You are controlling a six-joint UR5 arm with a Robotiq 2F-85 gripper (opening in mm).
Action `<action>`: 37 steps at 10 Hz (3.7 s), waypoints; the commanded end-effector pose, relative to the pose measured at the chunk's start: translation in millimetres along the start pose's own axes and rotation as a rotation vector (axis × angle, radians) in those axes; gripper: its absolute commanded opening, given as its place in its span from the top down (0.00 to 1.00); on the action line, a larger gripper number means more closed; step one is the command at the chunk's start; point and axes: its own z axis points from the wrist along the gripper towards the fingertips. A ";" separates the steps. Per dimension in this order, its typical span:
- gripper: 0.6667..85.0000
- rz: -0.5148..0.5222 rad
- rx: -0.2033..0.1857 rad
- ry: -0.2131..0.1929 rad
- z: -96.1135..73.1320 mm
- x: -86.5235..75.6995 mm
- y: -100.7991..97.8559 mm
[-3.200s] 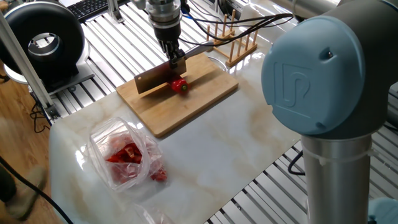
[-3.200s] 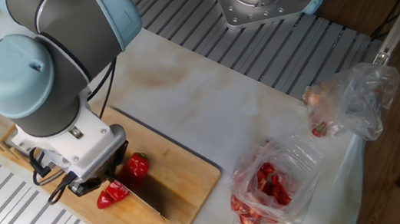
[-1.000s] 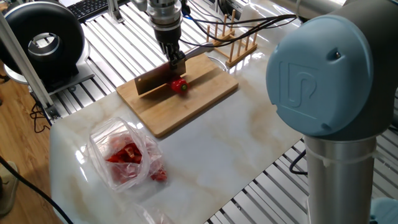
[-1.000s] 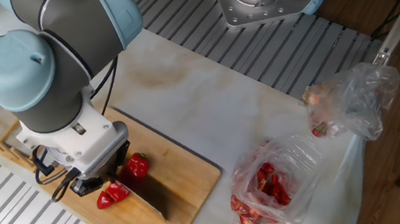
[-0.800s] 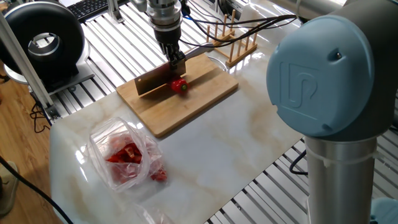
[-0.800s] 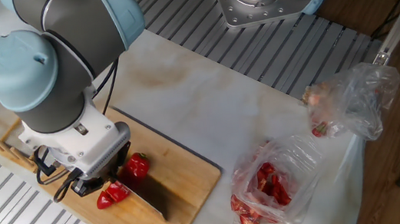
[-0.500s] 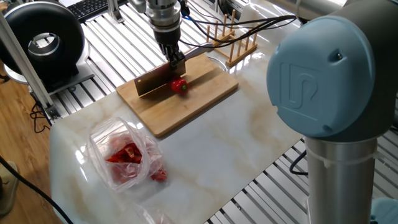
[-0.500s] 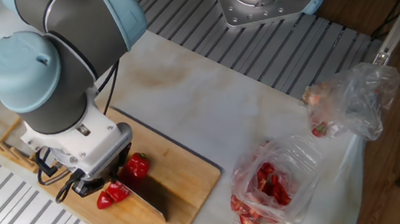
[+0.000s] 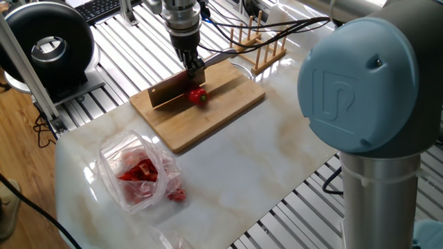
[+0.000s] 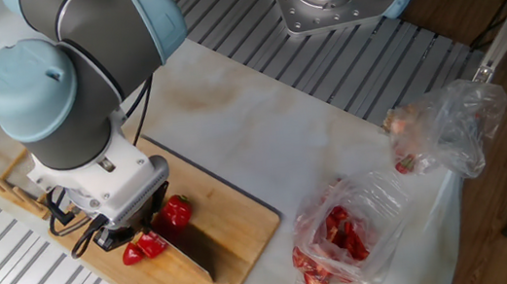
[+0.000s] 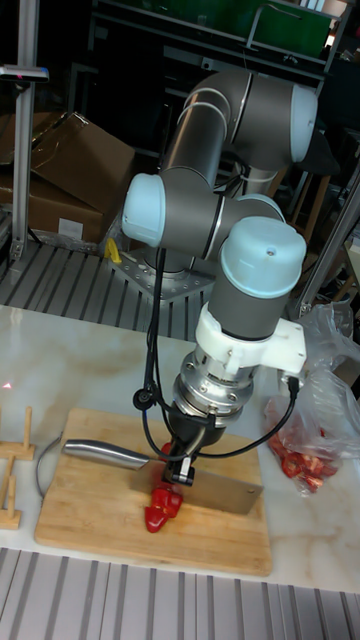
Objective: Chop the chili peppers
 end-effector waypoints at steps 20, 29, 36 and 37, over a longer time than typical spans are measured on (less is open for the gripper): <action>0.99 0.021 0.038 0.020 -13.9 30.0 -21.2; 0.99 -0.002 0.044 0.048 -17.0 48.6 -25.8; 0.99 -0.005 -0.017 0.006 -36.9 35.3 -8.2; 0.99 -0.005 -0.023 0.001 -40.9 32.9 -5.7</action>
